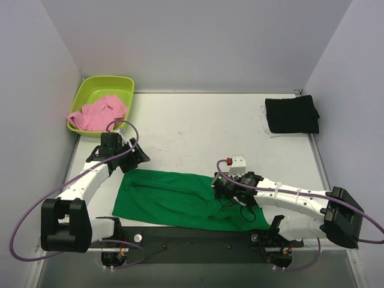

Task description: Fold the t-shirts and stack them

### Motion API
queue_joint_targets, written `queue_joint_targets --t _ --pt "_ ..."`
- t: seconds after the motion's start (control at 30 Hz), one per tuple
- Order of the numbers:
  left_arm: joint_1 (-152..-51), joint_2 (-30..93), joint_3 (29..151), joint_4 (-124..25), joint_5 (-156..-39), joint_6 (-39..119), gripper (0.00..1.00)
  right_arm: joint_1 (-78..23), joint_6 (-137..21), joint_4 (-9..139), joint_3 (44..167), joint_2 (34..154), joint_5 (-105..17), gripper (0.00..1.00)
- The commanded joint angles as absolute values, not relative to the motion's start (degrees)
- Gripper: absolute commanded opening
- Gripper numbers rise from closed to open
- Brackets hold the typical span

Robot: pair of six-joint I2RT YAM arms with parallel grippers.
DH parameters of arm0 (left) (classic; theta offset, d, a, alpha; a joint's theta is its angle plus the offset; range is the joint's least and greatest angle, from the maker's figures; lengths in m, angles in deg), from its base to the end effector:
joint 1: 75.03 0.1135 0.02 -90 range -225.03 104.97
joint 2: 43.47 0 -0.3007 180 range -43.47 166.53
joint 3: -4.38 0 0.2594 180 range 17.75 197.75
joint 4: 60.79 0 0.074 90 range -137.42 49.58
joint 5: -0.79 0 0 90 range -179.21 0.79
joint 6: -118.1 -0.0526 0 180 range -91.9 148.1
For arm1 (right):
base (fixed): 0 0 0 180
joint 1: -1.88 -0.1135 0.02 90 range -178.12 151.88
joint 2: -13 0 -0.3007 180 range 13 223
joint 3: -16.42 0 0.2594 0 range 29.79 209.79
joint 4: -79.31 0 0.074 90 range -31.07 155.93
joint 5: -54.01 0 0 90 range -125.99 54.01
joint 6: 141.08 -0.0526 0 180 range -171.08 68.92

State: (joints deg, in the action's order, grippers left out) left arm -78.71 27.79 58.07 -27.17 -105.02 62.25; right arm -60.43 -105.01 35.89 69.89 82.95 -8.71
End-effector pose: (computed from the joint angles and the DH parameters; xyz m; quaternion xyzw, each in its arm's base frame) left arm 0.2474 -0.0303 0.2229 -0.2014 0.9134 -0.2294 0.2693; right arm 0.1265 0.1891 0.2179 -0.0075 0.9404 0.0940 0.3267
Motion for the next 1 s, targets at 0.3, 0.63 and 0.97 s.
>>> queue_joint_targets --t 0.3,0.63,0.97 --pt "-78.54 26.14 58.09 -29.75 -107.05 62.46 0.76 -49.99 -104.60 49.75 63.89 88.14 -14.37 1.00" --pt "-78.54 26.40 58.09 -30.19 -107.49 62.64 0.76 -39.45 -101.45 63.36 62.04 99.11 -22.01 1.00" --pt "-78.45 26.67 58.01 -30.63 -108.10 63.17 0.76 -29.86 -90.73 58.73 88.82 116.17 -30.89 1.00"
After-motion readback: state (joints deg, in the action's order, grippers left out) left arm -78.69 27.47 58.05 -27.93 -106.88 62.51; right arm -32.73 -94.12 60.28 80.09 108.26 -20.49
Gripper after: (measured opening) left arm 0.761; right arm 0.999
